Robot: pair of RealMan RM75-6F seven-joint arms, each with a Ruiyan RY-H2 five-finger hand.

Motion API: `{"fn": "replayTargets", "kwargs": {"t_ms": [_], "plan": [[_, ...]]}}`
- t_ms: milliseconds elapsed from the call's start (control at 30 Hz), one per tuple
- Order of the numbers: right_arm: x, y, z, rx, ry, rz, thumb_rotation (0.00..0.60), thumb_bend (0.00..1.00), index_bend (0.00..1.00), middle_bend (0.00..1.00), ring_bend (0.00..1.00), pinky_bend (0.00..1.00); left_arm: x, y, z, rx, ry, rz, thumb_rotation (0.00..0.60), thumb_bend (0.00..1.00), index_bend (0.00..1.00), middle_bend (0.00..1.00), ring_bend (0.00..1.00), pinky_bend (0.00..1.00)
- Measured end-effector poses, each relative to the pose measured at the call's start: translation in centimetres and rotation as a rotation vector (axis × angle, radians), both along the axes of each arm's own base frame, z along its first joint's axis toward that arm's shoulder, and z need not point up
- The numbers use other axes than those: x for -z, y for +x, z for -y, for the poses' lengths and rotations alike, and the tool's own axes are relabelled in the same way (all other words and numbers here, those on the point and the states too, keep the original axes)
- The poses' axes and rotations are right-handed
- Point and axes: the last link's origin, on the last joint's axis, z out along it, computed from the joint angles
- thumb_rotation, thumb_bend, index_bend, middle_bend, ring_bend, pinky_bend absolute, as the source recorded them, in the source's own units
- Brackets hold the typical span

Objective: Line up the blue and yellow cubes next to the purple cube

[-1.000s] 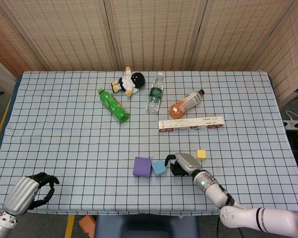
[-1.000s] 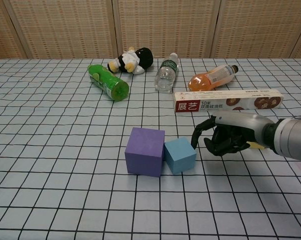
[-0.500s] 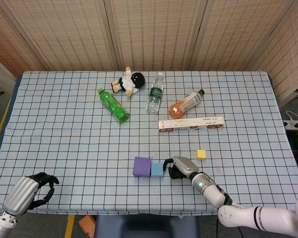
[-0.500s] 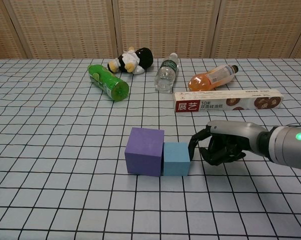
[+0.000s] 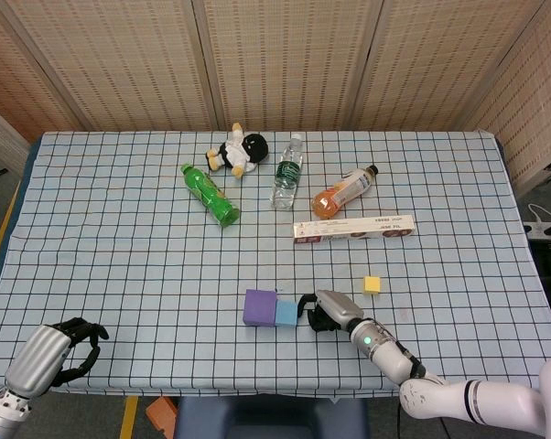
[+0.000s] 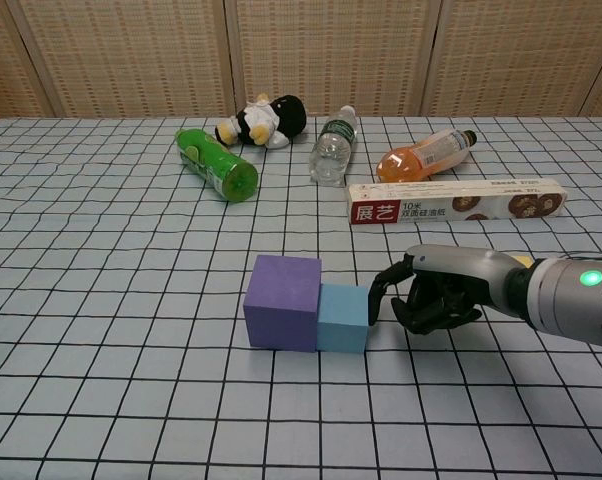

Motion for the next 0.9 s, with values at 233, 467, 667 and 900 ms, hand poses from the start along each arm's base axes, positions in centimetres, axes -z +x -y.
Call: {"fn": "replayTargets", "kwargs": {"t_ms": [233, 467, 667, 900], "plan": [[-0.5, -0.3, 0.1, -0.048, -0.024, -0.032, 0.600, 0.51, 0.45, 1.00, 0.85, 1.00, -0.1, 0.0, 0.0, -0.003, 0.003, 0.003, 0.600, 0.48, 0.47, 0.57, 0.45, 0.66], [-2.2, -0.8, 0.6, -0.148, -0.172, -0.115, 0.600, 0.24, 0.38, 1.00, 0.85, 1.00, -0.1, 0.0, 0.0, -0.002, 0.002, 0.003, 0.600, 0.49, 0.47, 0.57, 0.45, 0.66], [-4.5, -1.6, 1.0, -0.200, -0.319, -0.205, 0.600, 0.07, 0.32, 1.00, 0.85, 1.00, 0.0, 0.0, 0.0, -0.005, 0.003, -0.003, 0.600, 0.49, 0.47, 0.57, 0.45, 0.66], [-7.2, -5.0, 1.7, -0.229, -0.518, -0.474, 0.600, 0.01, 0.26, 1.00, 0.85, 1.00, 0.1, 0.0, 0.1, -0.004, -0.004, -0.010, 0.600, 0.49, 0.47, 0.57, 0.45, 0.66]]}}
